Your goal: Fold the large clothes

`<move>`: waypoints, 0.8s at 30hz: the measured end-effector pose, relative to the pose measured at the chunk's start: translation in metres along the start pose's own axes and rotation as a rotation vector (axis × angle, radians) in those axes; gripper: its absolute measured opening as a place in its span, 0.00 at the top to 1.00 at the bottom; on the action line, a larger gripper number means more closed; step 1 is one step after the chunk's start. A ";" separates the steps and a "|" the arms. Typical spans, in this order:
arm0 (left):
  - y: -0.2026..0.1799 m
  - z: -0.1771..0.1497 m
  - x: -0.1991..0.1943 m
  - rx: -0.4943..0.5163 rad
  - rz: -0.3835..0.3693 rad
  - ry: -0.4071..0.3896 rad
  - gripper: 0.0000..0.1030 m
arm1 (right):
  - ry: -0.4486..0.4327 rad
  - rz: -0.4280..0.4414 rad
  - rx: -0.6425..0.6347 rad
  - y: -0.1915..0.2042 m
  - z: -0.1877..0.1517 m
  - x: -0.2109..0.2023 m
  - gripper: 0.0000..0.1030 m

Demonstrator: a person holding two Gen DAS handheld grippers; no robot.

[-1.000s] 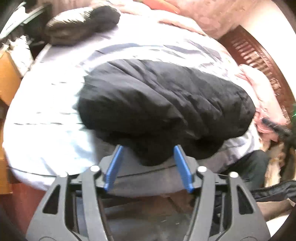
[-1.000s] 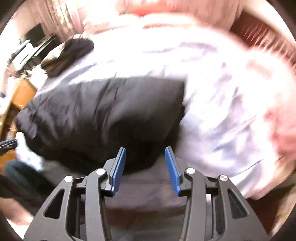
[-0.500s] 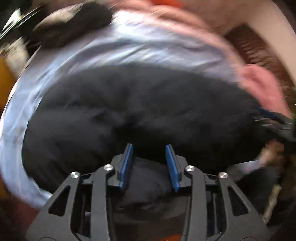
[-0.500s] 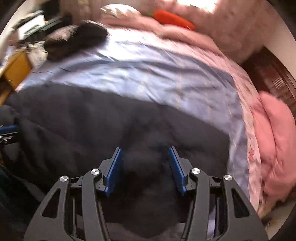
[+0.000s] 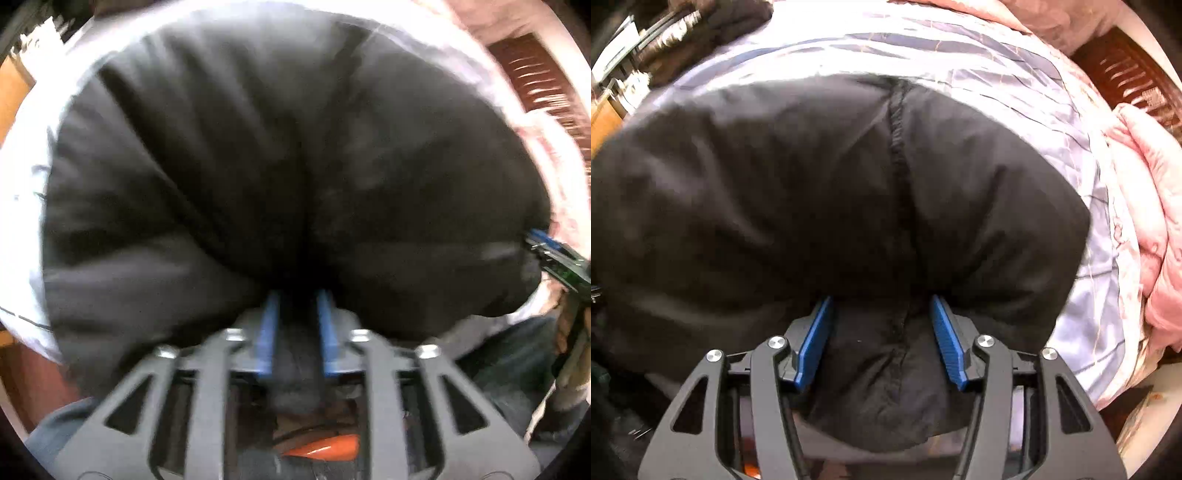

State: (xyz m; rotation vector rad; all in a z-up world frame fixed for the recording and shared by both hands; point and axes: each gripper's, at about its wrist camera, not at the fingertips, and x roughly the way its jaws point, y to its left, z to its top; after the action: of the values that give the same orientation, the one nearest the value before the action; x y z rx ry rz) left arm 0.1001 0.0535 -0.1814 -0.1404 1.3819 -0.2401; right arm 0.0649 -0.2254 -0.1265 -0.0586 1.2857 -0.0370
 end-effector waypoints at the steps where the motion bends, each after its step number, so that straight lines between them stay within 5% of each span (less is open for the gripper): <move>1: -0.007 0.002 -0.025 0.036 0.024 -0.072 0.62 | -0.023 0.039 0.008 -0.002 -0.001 -0.017 0.46; 7: -0.046 0.045 -0.086 0.140 0.039 -0.358 0.59 | -0.236 0.090 0.008 0.011 0.029 -0.079 0.39; 10: -0.044 0.080 -0.046 0.070 0.022 -0.252 0.61 | -0.210 0.093 0.079 -0.001 0.055 -0.059 0.39; 13: -0.029 0.092 -0.001 0.022 0.054 -0.144 0.63 | -0.074 0.155 0.233 -0.036 0.063 -0.018 0.40; 17: -0.008 0.104 0.023 -0.045 0.111 -0.145 0.73 | -0.081 0.219 0.300 -0.058 0.065 0.017 0.45; 24: -0.014 0.132 0.056 0.045 0.297 -0.133 0.73 | -0.125 0.060 0.210 -0.031 0.092 0.049 0.45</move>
State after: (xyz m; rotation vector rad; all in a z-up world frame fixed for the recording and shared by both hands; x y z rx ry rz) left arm 0.2383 0.0201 -0.2067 0.0853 1.2454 -0.0132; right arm 0.1670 -0.2573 -0.1460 0.1558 1.1517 -0.1151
